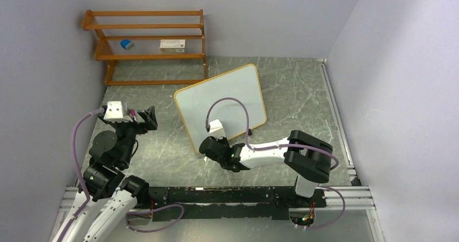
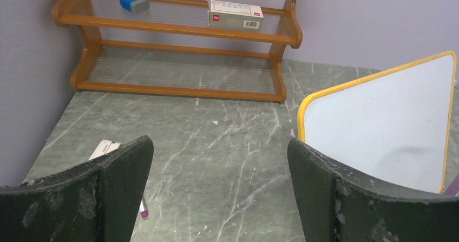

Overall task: Write a sentence on the whiteboard
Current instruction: Move the whiteboard stand to the center of the board.

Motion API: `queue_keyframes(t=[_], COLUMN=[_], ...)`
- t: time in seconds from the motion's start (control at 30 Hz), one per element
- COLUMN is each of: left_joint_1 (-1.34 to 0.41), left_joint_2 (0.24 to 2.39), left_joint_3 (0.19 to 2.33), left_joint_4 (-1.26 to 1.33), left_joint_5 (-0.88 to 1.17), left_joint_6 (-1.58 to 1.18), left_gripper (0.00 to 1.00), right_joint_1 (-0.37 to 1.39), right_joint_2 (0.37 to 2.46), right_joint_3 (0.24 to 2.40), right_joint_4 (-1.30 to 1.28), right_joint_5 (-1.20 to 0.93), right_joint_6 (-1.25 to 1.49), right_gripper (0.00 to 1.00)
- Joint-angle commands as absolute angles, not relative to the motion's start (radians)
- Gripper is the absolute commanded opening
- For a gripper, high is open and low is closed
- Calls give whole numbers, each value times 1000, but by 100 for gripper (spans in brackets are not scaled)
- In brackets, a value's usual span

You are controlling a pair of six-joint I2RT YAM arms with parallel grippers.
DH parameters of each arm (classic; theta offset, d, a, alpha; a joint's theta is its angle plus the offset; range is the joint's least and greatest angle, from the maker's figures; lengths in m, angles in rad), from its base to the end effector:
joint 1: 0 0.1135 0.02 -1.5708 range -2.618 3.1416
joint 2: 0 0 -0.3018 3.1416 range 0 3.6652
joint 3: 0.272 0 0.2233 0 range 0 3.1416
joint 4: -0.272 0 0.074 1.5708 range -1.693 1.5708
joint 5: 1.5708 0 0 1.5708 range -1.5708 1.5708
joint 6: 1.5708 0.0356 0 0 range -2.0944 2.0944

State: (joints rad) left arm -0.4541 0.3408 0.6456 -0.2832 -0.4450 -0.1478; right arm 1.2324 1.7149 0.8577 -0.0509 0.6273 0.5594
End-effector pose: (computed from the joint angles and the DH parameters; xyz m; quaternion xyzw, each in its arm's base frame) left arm 0.0326 0.0011 0.3384 -0.0518 0.6983 -0.0592 0.7115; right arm 0.1235 0.2881 0.2078 -0.2022 0.8822 0.0593 0.4211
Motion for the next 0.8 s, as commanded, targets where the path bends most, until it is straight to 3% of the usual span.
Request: queue_keyframes(t=[0.0, 0.37, 0.77], left_joint_1=[-444, -444, -400], left_joint_2=[331, 416, 725], left_joint_3=[654, 676, 765], left_joint_4=[-288, -301, -419], left_joint_5=[-465, -522, -632], left_joint_6=[-162, -193, -342], left_gripper=[97, 98, 98], right_joint_1=[1239, 1242, 1121], right_joint_2=[1692, 1595, 1318], right_joint_3=[822, 854, 822], right_joint_4=[-61, -74, -118], right_joint_5=[680, 676, 655], right_joint_6=[615, 531, 369], right_gripper=[0, 63, 100])
